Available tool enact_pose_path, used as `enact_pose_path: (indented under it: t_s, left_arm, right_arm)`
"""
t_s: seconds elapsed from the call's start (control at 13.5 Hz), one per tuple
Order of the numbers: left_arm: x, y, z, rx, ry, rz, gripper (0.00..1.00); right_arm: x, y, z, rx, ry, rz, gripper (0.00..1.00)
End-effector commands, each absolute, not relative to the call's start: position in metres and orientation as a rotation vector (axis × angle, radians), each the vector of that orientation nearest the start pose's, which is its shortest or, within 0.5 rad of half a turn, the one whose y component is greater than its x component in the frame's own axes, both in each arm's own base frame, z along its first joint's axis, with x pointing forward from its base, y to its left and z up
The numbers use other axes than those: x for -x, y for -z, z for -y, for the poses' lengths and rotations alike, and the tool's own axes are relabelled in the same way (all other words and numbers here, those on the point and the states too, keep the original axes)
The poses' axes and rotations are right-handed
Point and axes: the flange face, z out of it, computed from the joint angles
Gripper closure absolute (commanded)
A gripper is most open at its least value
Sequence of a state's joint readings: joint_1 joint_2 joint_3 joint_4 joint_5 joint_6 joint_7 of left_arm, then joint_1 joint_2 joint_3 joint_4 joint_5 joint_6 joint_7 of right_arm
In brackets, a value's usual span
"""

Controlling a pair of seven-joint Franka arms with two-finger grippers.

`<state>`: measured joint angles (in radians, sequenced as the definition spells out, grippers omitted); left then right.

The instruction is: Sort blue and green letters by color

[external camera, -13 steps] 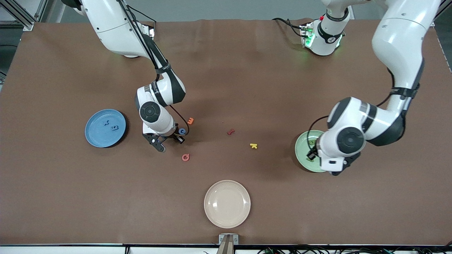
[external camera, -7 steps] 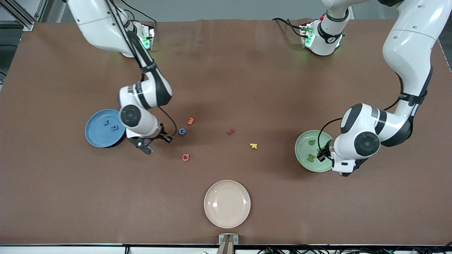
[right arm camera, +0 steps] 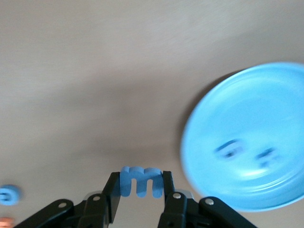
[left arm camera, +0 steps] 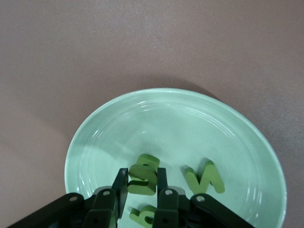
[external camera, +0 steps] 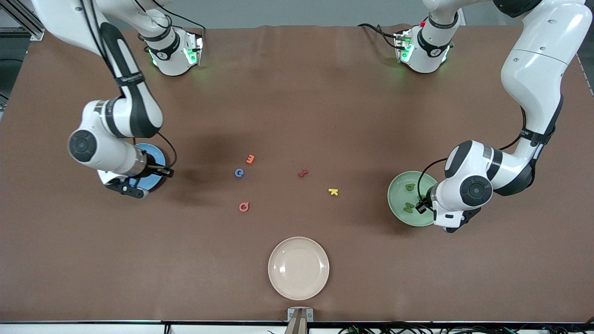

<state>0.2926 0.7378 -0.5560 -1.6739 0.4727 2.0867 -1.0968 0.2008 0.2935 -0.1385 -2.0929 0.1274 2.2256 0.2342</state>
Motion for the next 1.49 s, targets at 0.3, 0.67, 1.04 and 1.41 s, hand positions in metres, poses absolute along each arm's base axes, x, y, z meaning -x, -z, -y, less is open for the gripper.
enact_pose_path:
  t_s: [0.3,0.67,1.04,1.41]
  left_arm:
    - [-0.649,-0.203,0.114,2.862,-0.169,0.934,0.49]
    - [-0.655,-0.225,0.120,2.873,-0.121,0.933,0.00]
    - [-0.672,-0.336,0.147,2.976,0.134,0.776,0.00]
    - [-0.663,-0.435,0.135,2.974,0.296,0.465,0.00]
  right_arm:
    - [-0.558,-0.262,0.064,3.143,-0.222,-0.039,0.87]
    - [-0.557,-0.236,0.101,3.152,-0.190,-0.018,0.86]
    - [-0.554,-0.217,0.113,3.153,-0.195,-0.048,0.86]
    - [-0.553,-0.207,0.113,3.155,-0.196,-0.049,0.83]
